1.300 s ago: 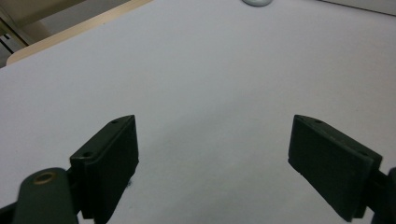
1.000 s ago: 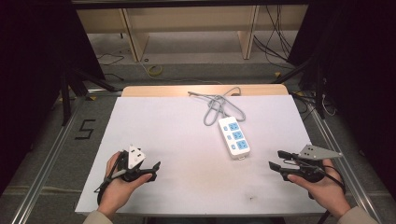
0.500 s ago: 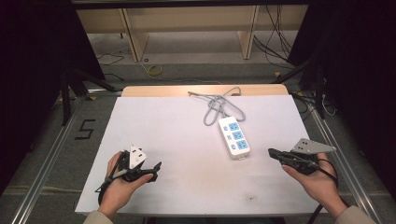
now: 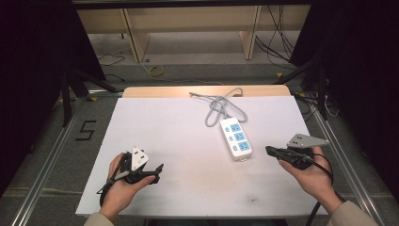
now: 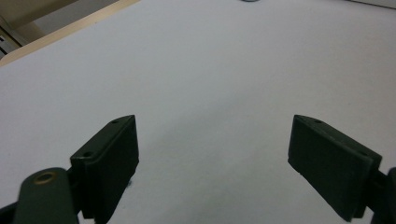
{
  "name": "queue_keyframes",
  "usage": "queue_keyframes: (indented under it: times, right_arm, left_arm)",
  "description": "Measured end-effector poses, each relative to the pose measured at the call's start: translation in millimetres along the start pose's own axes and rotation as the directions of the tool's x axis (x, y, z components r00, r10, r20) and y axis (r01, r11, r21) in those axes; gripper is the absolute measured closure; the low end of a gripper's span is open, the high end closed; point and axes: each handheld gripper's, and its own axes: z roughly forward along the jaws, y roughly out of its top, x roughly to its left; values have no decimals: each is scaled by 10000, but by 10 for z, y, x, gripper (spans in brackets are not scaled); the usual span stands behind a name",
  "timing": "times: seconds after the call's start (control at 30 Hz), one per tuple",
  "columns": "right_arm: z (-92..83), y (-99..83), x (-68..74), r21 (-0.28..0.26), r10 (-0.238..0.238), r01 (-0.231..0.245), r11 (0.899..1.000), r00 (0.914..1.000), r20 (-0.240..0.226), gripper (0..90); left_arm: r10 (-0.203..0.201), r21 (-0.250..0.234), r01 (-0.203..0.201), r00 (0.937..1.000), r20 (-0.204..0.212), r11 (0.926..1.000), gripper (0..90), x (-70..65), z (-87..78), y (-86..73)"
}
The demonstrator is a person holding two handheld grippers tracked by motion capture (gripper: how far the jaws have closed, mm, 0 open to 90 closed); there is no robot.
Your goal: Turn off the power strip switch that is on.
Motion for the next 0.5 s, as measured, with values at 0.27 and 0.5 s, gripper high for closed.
queue_keyframes:
  times: [0.27,0.5]
  right_arm:
    - [112,109,13,127,12,-10,9999,9999,-149,900]
    - [191,175,26,301,-1,6,9995,9998,-179,900]
  left_arm:
    - [-6,-39,6,10000,13,10000,160,-11,6,2]
    - [58,-29,-58,10000,9,10000,160,-17,10,3]
